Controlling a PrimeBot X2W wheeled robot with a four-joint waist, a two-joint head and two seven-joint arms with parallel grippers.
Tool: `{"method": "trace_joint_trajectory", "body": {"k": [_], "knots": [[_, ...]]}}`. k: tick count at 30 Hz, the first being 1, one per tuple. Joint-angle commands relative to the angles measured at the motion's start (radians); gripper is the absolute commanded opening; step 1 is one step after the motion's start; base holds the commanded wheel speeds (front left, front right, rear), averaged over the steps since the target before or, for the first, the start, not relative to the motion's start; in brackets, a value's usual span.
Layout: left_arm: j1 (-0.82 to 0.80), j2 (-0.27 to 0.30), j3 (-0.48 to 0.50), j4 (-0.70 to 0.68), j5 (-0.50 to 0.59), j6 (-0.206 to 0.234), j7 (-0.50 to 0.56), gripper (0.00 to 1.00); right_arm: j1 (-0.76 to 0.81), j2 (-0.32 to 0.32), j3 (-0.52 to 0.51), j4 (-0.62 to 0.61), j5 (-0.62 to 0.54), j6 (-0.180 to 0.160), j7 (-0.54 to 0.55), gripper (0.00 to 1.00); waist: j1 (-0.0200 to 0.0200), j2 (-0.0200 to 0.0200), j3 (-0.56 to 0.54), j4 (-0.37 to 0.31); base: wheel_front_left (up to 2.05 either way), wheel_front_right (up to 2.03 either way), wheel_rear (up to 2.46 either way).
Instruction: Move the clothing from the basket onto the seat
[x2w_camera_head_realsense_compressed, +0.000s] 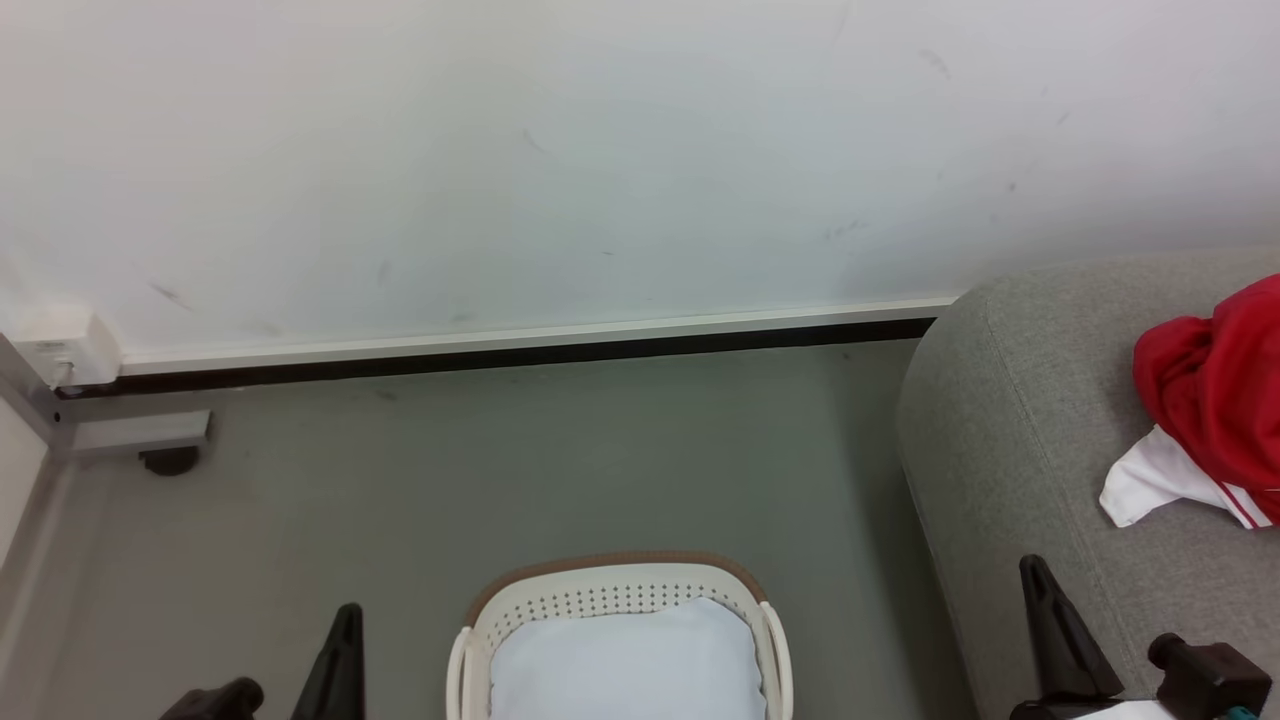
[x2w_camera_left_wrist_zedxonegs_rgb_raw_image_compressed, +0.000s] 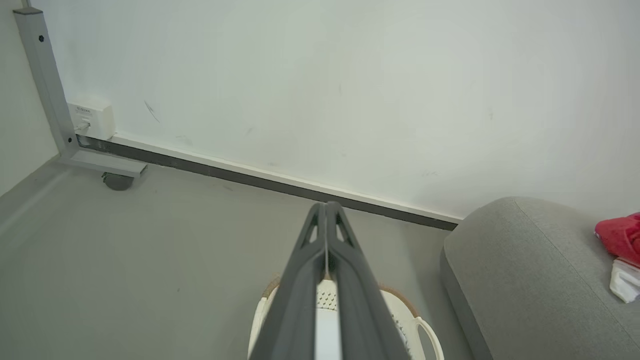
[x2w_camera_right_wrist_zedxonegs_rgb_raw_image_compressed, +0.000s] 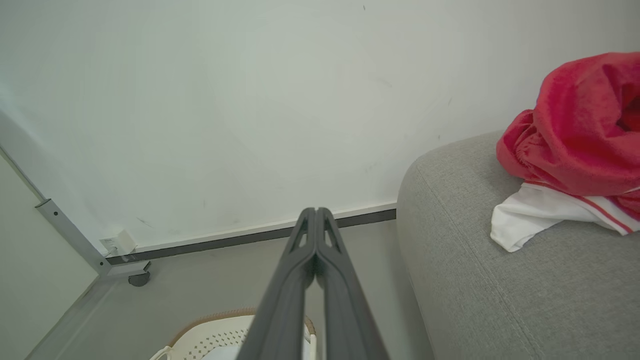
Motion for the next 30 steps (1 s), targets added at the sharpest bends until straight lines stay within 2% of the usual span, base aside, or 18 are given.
{"method": "trace_joint_trajectory", "body": {"k": [1, 18, 30], "knots": [[-0.022, 0.004, 0.008, -0.014, -0.050, -0.001, 0.010, 0.00, -0.017, -0.002, -0.011, -0.018, 0.045, 0.000, 0.008, 0.00, 0.0000, 0.0000, 0.000, 0.001, 0.00, 0.00, 0.00], [-0.038, 0.006, 0.021, -0.027, -0.335, -0.003, 0.082, 0.00, -0.025, 0.002, -0.059, -0.026, 0.306, 0.000, 0.080, 0.00, 0.0000, 0.0000, -0.001, 0.016, 0.00, 0.00, 0.00], [-0.049, 0.007, 0.031, -0.030, -0.491, -0.004, 0.126, 0.00, -0.030, 0.005, -0.086, -0.030, 0.448, -0.001, 0.121, 0.00, 0.0000, 0.0000, -0.002, 0.026, 0.00, 0.00, 0.00]]}}
